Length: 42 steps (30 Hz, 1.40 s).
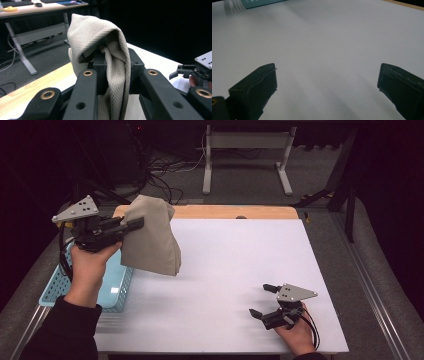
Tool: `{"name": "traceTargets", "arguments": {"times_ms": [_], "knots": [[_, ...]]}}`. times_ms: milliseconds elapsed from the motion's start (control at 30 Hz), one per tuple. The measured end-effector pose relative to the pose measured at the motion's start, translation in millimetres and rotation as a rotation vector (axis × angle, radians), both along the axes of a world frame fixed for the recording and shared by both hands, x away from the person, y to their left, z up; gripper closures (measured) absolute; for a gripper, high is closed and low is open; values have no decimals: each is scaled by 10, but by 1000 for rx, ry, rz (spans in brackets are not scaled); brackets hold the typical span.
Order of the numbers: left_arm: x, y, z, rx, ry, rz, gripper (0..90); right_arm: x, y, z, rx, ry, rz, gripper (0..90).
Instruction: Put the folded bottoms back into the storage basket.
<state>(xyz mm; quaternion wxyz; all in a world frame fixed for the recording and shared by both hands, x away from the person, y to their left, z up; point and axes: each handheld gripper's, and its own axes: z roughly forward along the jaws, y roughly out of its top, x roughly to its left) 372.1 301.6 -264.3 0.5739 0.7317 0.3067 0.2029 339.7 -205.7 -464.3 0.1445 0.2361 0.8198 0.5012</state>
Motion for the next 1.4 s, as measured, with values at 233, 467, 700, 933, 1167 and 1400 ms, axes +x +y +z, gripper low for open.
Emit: {"name": "traceTargets", "arguments": {"times_ms": [233, 467, 700, 933, 1167, 1400], "knots": [[-90, 210, 33, -3, -7, 39, 748, 5, 4, -1, 1, 6, 3, 30], [-154, 363, 55, 4, -12, 61, 748, 7, 3, 0, 4, 8, 4, 30], [-220, 534, 83, 5, -17, 89, 748, 8, 3, 0, 6, 7, 4, 30], [-292, 691, 103, 9, -22, 119, 747, 9, 5, 1, 5, 8, 4, 30], [-351, 835, 111, 10, -23, 138, 747, 9, 7, -1, 4, 9, 4, 30], [-409, 973, 96, 16, -18, 163, 747, 13, 9, -3, 0, 11, 0, 30]]}}
